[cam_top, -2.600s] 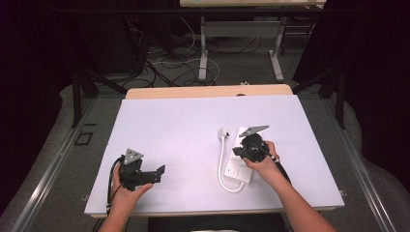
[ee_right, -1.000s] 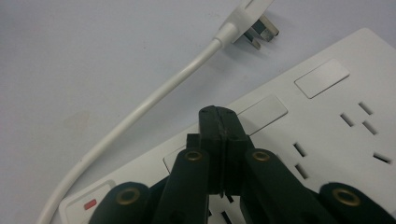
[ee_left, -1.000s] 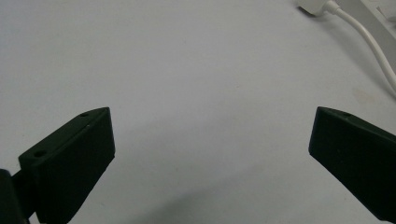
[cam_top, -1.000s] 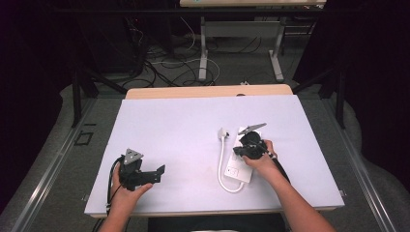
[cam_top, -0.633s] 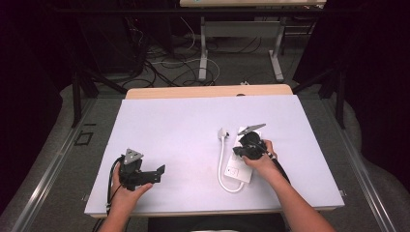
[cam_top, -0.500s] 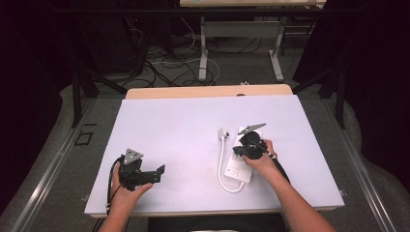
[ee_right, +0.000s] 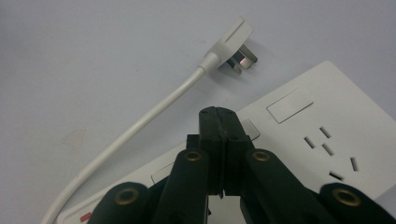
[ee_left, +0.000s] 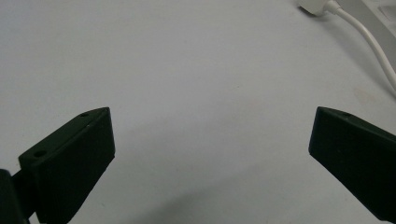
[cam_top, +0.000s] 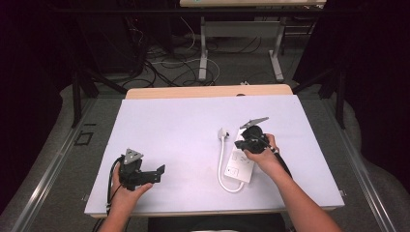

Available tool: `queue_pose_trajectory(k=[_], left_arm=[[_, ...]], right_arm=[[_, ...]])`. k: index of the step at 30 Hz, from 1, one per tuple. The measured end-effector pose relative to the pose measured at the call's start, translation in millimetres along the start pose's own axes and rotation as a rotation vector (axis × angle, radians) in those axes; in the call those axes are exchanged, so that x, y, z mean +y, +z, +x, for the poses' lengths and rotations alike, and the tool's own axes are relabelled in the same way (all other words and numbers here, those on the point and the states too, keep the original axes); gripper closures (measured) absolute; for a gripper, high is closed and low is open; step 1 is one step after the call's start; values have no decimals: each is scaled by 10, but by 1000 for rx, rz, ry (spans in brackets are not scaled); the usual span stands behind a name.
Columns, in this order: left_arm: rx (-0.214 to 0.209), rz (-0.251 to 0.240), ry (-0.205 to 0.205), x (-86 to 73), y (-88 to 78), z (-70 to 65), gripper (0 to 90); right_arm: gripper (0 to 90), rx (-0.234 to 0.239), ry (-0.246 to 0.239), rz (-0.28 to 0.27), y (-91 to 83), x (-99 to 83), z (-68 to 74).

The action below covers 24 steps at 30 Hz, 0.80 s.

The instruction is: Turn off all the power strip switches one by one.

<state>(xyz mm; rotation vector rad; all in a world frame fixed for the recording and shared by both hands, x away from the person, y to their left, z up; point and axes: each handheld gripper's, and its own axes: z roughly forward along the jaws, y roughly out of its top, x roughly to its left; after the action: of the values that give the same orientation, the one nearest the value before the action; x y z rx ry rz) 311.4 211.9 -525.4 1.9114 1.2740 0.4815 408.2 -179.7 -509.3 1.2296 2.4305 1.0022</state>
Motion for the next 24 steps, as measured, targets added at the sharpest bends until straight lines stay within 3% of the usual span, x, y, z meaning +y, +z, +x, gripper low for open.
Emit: queue_pose_trajectory(k=[1,2,3,5,6,16,24], left_arm=[[0,0,0,0,0,0,5],[0,0,0,1,0,-1,5],[0,0,0,1,-1,0,5],[0,0,0,1,0,0,5],[0,0,-1,1,0,1,5],[-2,1,0,0,3,-2,5],[-3,2,-1,-1,4,-1,5]], right_arm=[[900,-3,-13,-4,-3,11,-16],[900,-8,9,0,-9,23,-8],[900,-17,-12,-5,-6,34,-31],[900,-16,9,-7,-9,59,-40],[900,-23,-7,-6,-8,67,-64],[892,-31,57,13,66,94,-164],[887,-35,64,37,143,92,-214]])
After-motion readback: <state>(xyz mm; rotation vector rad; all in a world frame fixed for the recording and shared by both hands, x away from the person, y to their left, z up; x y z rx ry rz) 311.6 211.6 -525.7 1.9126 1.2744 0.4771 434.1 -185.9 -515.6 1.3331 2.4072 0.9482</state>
